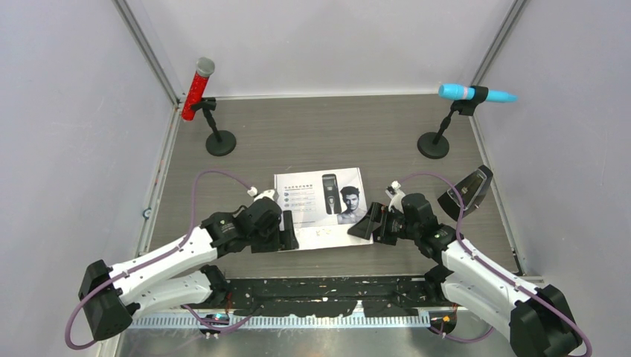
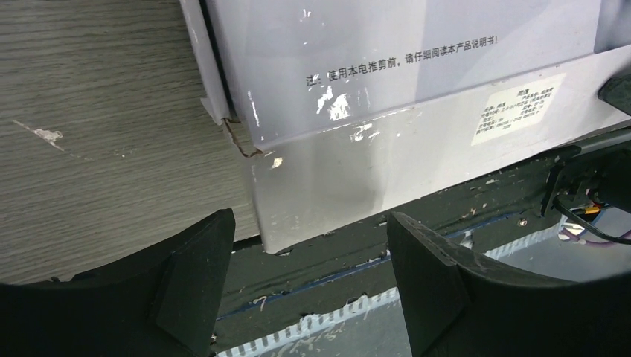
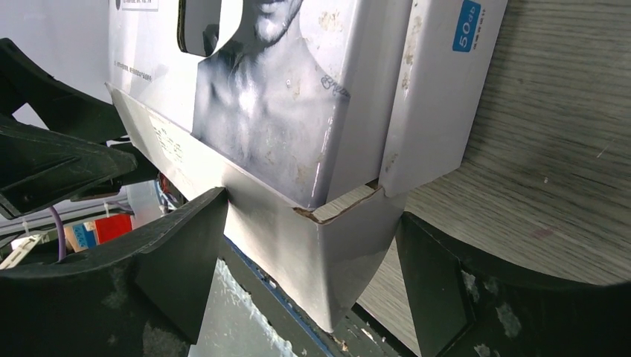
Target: Sort the hair-cutting tools
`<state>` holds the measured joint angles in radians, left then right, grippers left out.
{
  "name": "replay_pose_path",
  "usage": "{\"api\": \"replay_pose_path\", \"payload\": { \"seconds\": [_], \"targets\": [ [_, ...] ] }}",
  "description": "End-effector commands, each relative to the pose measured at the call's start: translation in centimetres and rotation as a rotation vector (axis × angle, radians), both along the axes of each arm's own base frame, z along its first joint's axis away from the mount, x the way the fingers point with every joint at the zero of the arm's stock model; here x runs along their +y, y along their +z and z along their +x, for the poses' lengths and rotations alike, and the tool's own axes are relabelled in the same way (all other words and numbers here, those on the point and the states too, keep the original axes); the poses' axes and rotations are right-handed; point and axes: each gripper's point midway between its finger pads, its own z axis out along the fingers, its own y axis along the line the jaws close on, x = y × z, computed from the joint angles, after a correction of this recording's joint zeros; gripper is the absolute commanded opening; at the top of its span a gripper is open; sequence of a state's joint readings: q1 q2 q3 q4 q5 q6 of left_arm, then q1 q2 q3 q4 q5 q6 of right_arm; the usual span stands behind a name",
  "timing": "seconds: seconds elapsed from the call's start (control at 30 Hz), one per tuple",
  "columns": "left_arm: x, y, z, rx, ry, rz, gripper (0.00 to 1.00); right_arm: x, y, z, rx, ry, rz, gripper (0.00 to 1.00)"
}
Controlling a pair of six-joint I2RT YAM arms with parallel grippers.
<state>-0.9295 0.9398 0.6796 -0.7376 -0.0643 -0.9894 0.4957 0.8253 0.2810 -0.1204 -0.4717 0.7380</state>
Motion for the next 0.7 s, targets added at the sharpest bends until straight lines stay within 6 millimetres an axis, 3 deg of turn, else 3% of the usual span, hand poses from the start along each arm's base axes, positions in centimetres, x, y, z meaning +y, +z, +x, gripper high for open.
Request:
{"api": "replay_pose_path", "payload": {
  "seconds": [0.0, 0.27, 0.67],
  "targets": [
    [0.1, 0.6, 1.0, -0.059, 0.039, -0.028, 0.79, -0.2, 0.2, 0.6, -0.05, -0.006, -0.022, 0.87],
    [1.1, -0.1, 1.2, -0.056, 0.08, -0.056, 0.8, -1.5, -0.4, 0.8, -0.066, -0.035, -0.094, 0.87],
    [1.7, -3.3, 1.5, 0.004, 0.134, -0.073, 0.79, -3.0, -3.2, 0.4, -0.027, -0.089, -0.169, 0.84]
  ]
}}
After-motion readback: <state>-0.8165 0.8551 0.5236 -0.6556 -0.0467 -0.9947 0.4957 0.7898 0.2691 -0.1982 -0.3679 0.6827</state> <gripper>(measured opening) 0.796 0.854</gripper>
